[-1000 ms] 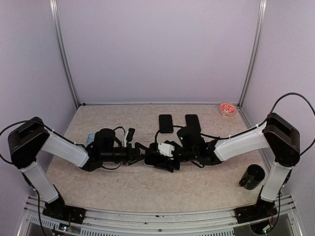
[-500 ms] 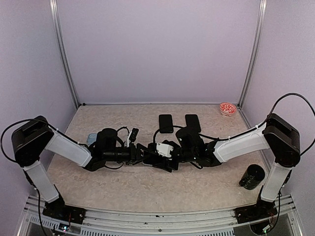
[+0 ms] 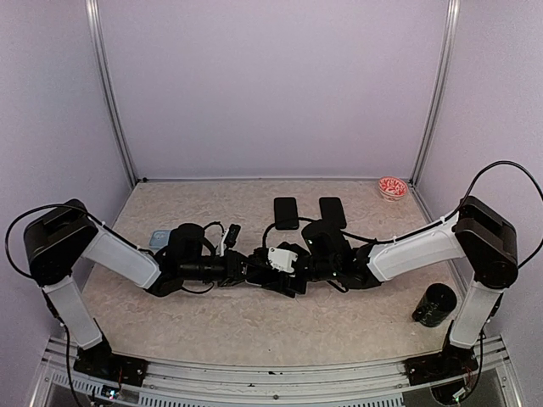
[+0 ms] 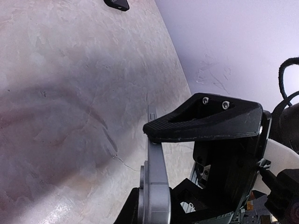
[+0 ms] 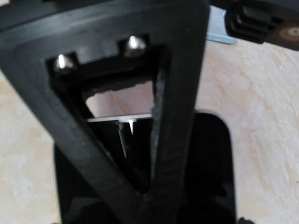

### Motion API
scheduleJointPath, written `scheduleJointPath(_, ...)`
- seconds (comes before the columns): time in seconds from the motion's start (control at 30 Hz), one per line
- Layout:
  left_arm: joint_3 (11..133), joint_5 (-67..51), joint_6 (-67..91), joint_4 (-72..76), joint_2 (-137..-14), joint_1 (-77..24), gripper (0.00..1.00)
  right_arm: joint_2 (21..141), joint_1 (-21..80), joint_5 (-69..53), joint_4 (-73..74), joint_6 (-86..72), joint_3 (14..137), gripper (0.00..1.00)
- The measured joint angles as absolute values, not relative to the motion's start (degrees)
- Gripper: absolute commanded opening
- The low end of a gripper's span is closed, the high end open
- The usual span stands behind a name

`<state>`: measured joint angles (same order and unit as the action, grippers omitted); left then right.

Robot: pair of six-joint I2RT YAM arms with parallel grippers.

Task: Put the phone into the phone case
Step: Pass from the right arm to the left

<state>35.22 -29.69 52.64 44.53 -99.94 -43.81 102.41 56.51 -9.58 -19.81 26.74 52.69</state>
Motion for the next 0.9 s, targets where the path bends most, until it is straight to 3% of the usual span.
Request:
scheduleJointPath(0.3, 35.2, -29.6, 51.9, 44.6, -100.2, -43.8, 0.00, 102.4, 56.5, -9.5, -19.8, 26.8, 52.7, 0.67)
scheduleJointPath(0.5, 35.2, -29.6, 51.7, 44.8, -100.3, -43.8, 0.00, 102.4, 56.5, -9.2, -19.8, 26.9, 52.7, 0.72)
scheduleJointPath(0.7, 35.2, -29.6, 51.3, 45.1, -100.3, -43.8, 0.00, 102.1, 56.6, -8.6, -19.6, 27.1, 52.7, 0.83)
scheduleJointPath(0.83, 35.2, -29.1, 51.3, 45.3, -100.1, -43.8, 0.00, 100.8, 56.9, -6.8, -19.4, 27.5, 52.7, 0.98)
scheduleJointPath(0.9, 35.2, -28.9, 51.1, 44.8, -99.6, -43.8, 0.00, 99.5, 56.9, -5.4, -19.5, 27.6, 52.7, 1.00)
